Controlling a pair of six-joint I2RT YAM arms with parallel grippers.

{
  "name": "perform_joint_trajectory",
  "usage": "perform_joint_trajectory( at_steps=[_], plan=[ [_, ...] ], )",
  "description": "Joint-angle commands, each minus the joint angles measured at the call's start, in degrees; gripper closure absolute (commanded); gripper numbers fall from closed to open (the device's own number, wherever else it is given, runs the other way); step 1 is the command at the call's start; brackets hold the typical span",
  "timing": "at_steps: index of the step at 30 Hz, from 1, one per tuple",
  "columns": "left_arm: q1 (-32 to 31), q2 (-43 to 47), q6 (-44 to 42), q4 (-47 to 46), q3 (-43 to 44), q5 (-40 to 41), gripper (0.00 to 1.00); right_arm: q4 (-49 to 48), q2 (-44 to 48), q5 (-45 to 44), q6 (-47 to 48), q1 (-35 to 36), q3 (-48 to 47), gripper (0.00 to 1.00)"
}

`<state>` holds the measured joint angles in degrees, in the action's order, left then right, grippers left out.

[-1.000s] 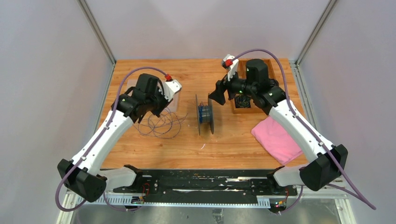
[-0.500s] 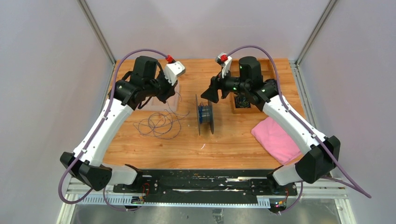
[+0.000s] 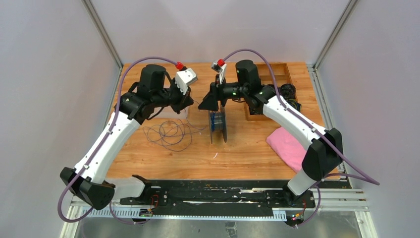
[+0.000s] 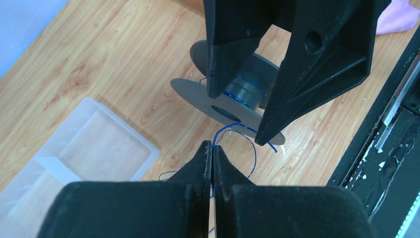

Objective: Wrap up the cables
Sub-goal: Wrap the cable around the cable reel.

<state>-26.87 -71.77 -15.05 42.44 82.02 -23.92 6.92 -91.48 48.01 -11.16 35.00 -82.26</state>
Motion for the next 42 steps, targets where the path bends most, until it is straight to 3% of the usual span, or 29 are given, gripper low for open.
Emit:
perform_joint_trajectory(
  at_steps=[1, 13, 15, 19, 21, 23, 27, 32, 37, 42],
  plan=[
    [-0.5, 3.2, 1.1, -4.5, -2.2, -1.9, 1.0, -3.1, -0.9, 3.5, -2.0, 1.3, -3.3, 0.42],
    [-0.8, 5.6, 2.2, -6.8, -4.9, -2.7, 1.0, -0.4, -2.8, 5.8, 0.9, 3.5, -5.4, 0.61],
    [-0.8, 5.8, 2.1, -6.8, -5.0, -2.8, 1.0, 0.2, -2.6, 5.4, 1.9, 3.8, -5.4, 0.68],
    [-0.8, 6.3, 1.7, -7.2, -6.1, -2.3, 1.0, 0.9, -1.9, 4.6, 3.2, 3.8, -5.4, 0.93],
    [-0.8, 6.7, 1.3, -7.4, -6.8, -1.9, 0.99, 1.8, -0.7, 3.2, 4.6, 3.7, -5.2, 0.99],
    [-0.8, 7.2, 0.8, -7.4, -7.2, -2.2, 0.92, 2.4, 0.7, 2.3, 5.9, 3.5, -4.6, 0.99],
    [-0.8, 9.0, -0.9, -8.0, -9.0, -3.9, 0.6, 3.8, 2.9, 2.6, 7.4, 2.8, -4.4, 0.99],
    [0.0, 12.0, -2.5, -12.3, -14.0, -3.7, 0.32, 5.1, 5.7, 3.9, 8.1, 1.6, -4.4, 1.0],
    [2.8, 11.4, -1.6, -17.2, -16.8, -6.1, 0.21, 5.8, 7.8, 5.3, 8.6, 0.8, -3.7, 0.99],
    [3.7, 9.9, 2.3, -23.4, -19.9, -10.3, 0.19, 5.7, 9.6, 5.8, 8.6, -0.1, -2.8, 1.0]
  ],
)
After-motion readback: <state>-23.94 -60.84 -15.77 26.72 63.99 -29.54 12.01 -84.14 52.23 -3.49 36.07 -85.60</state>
